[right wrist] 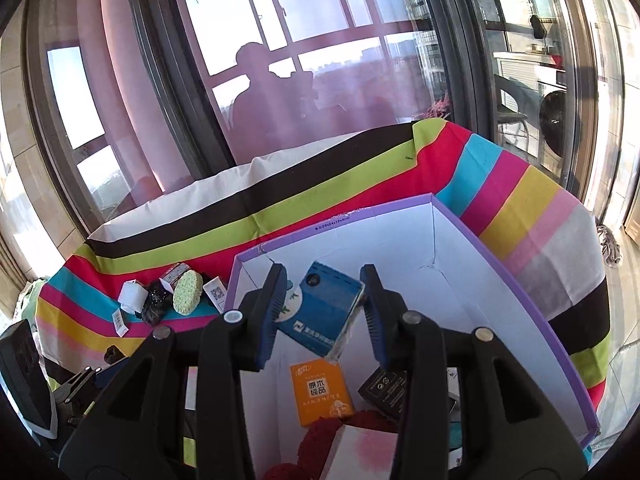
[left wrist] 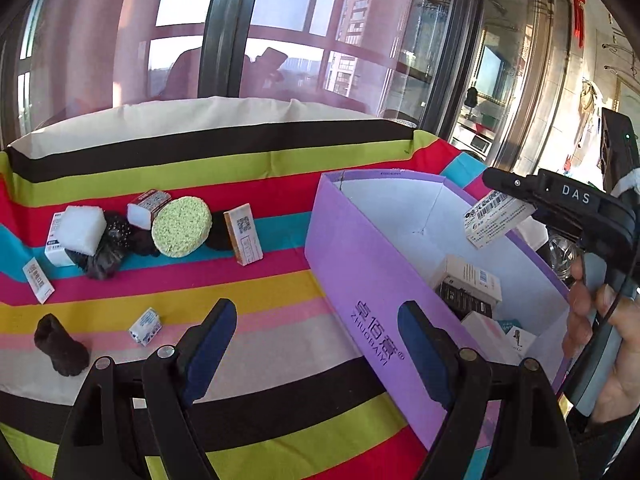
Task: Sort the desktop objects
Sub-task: 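Carry the soap bar and blue box into the lavender box and release both, then move both tools back over the remaining items on the cloth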
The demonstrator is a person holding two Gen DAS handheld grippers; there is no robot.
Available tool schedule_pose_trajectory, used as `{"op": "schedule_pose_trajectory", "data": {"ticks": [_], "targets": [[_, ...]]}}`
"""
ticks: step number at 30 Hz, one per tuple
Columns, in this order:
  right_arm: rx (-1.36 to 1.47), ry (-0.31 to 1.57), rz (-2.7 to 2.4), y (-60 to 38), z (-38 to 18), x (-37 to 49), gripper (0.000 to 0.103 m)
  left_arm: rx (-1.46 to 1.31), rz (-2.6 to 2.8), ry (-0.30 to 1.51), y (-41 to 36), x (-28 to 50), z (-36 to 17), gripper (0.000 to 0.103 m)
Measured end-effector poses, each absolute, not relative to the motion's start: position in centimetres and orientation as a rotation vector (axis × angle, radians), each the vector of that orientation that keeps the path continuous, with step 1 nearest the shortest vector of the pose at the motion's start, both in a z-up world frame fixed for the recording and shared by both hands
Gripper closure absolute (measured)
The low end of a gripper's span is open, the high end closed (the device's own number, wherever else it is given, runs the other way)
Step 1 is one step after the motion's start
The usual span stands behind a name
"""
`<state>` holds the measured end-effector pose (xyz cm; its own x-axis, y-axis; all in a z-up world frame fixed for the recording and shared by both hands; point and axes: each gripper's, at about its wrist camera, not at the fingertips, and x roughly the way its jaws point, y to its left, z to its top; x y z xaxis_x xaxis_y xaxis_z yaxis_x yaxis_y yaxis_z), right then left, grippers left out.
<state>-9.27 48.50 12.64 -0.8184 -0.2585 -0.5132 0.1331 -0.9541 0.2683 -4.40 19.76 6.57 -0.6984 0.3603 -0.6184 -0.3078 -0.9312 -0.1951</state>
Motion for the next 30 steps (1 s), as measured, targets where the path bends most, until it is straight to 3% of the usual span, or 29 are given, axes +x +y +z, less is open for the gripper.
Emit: {"op": "schedule_pose_trajectory", "data": {"ticks": [4,9,24,30], "targets": [[0.852,-0.325,-2.803,48.3,12.3,-9.3,0.052,-1.020,2.610,-0.149,17.8,-3.9,4.9,0.019],[0.839,-0.310,-2.828,48.2,12.5,-8.9,0.038,-1.042,2.642,-0.197,14.9,-3.0,4.2,0.019],[0.736,-0.254,-2.782,44.7,15.1,-7.2,0.024,-1.045,2.743,-0.299,7.4,-1.3,4.3,0.019],[0.710,-0.208,-2.725,41.5,15.8,-6.6,0.024,-1.030,2.759,-0.329,5.7,-1.2,4.4,0.019]]}}
